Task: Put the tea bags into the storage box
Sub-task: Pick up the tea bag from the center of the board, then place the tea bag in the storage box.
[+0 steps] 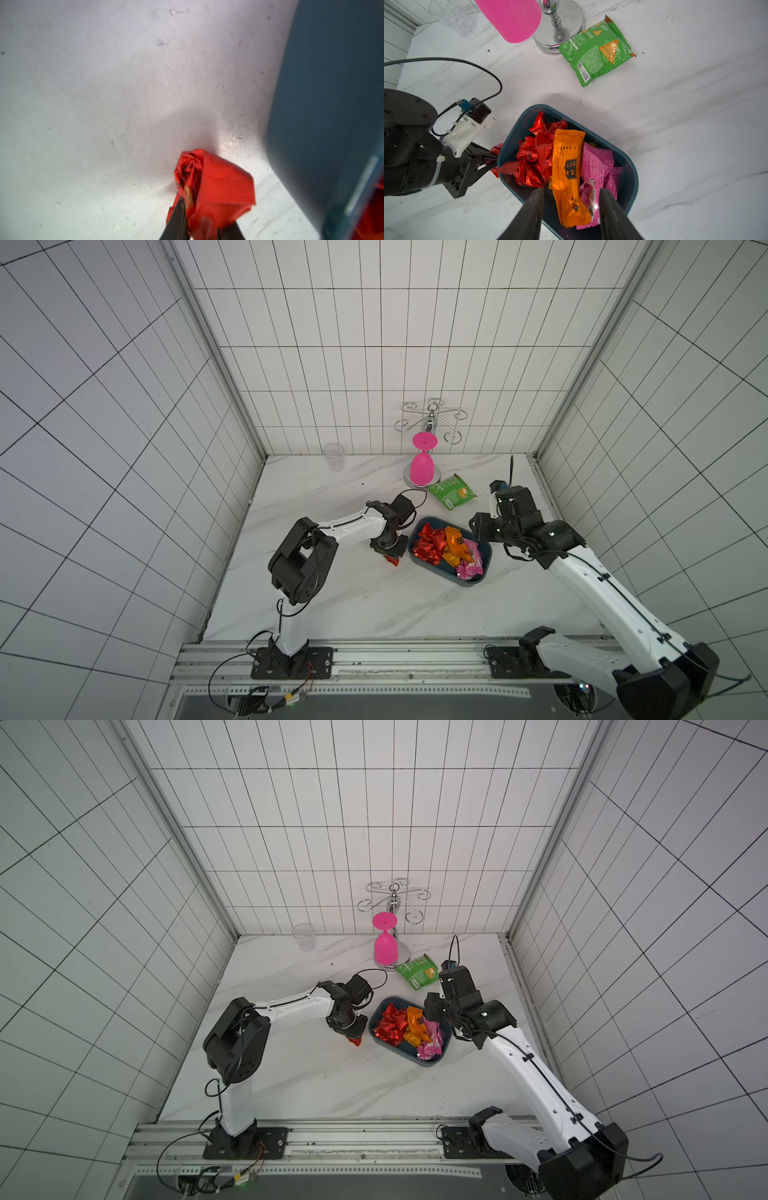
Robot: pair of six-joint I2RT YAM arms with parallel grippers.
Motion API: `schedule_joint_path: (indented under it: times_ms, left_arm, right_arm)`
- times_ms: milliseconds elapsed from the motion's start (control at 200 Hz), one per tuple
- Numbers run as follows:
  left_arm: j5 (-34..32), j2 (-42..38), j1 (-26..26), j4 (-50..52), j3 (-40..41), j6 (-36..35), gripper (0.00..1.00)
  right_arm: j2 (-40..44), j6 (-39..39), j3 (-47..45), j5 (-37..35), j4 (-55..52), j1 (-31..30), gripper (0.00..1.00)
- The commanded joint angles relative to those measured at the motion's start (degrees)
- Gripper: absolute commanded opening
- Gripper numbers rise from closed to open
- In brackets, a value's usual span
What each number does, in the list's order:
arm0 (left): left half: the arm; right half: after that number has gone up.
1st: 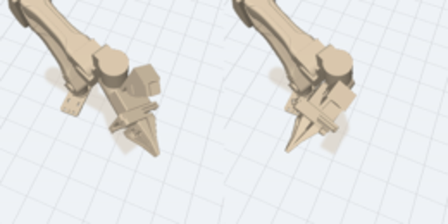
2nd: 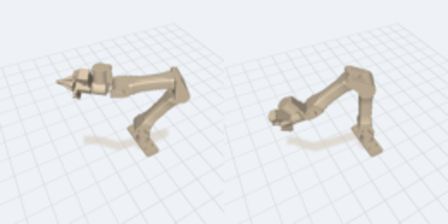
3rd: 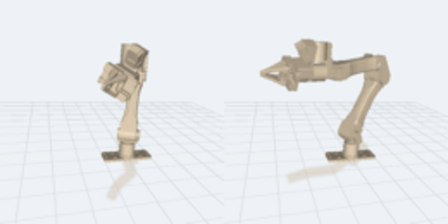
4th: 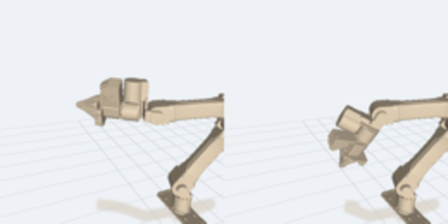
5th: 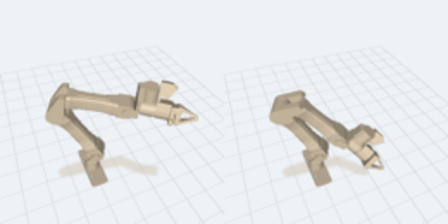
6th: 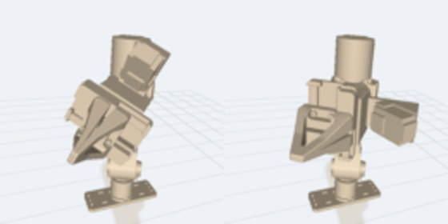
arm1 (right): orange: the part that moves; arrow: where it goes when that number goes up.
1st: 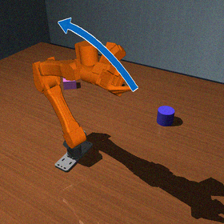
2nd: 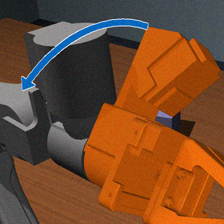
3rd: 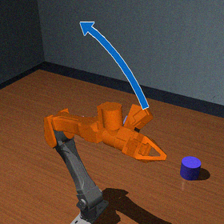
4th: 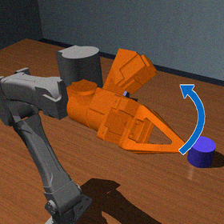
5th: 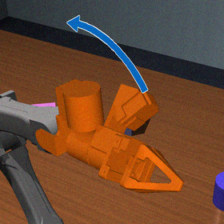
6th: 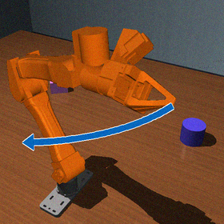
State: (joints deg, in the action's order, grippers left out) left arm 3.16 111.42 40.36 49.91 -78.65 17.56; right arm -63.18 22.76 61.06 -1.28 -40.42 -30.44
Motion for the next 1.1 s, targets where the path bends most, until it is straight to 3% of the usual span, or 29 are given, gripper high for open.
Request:
schedule_joint_path:
  times_ms: [0, 190, 380, 724, 1099]
  left_arm:
    - [-3.00, -2.08, -0.05, -0.05, -0.09, 1.10, 0.20]
    - [-3.53, -7.10, -0.06, 4.54, -2.97, 2.78, 0.20]
    - [1.32, -9.90, -0.08, 7.07, -9.59, 3.42, 0.21]
    - [14.11, 1.50, 0.50, 8.31, -25.23, 4.47, 0.24]
    - [15.45, 10.06, 3.26, 8.25, -28.42, 4.03, 0.26]
  right_arm:
    - [-1.13, -0.53, -2.23, 0.22, -0.31, 0.63, 0.47]
    - [-0.92, 1.83, -5.43, -1.03, 3.31, 1.12, 0.47]
    - [0.42, 3.53, -8.72, -2.32, 4.83, 2.38, 0.47]
    - [5.01, 3.69, -12.48, -2.83, 3.71, 5.10, 0.48]
    - [9.12, 2.39, -13.91, -3.73, 1.24, 8.00, 0.49]
